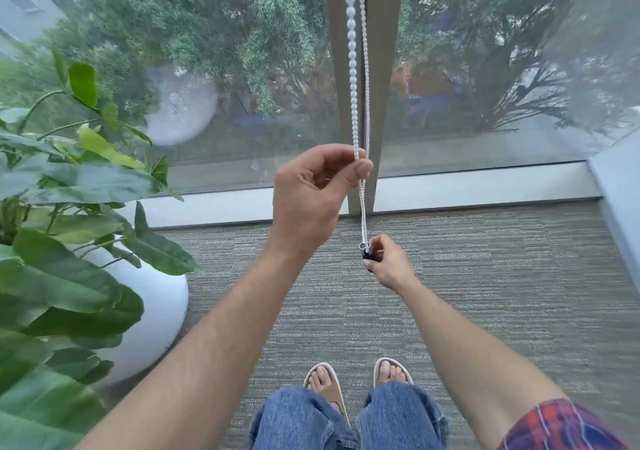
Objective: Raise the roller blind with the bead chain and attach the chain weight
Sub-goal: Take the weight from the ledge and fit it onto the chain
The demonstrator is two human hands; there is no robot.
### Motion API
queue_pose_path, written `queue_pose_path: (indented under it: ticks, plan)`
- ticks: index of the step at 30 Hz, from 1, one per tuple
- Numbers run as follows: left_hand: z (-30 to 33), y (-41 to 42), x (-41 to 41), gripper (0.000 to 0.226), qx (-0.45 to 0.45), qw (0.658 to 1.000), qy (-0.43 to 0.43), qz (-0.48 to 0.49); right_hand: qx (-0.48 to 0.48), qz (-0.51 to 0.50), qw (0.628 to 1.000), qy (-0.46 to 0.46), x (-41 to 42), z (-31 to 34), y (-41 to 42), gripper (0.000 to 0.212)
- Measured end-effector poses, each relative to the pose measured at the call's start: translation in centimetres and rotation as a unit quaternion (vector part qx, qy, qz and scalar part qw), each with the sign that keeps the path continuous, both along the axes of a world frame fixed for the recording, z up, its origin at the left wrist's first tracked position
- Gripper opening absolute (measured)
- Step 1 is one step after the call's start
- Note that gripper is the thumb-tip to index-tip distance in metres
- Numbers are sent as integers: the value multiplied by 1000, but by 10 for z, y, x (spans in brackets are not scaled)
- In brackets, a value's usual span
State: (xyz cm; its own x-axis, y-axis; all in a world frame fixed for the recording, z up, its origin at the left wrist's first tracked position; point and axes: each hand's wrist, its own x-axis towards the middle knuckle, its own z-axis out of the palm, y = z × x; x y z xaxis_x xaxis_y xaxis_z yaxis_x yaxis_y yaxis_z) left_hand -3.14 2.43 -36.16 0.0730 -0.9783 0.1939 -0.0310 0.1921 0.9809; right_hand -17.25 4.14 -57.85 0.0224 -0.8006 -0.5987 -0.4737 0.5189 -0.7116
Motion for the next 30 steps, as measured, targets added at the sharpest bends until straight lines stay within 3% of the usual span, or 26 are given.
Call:
queue_pose_path:
  ticks: [12, 20, 26, 30]
  plan:
    - [-36, 5, 0, 15, -14, 1000, 6, -2, 2, 21, 998, 66, 4, -44, -4, 37]
    - [-48, 9, 3, 13, 0, 1000, 3, 1, -9, 33, 990, 140, 8, -57, -3, 22]
    - [-37, 16, 0, 10, 44, 999, -17, -6, -44, -4, 998, 41, 6, -20, -6, 31]
    - [-12, 16, -3, 11, 56, 998, -26, -9, -92, -7, 995, -26, -4, 32, -15, 22]
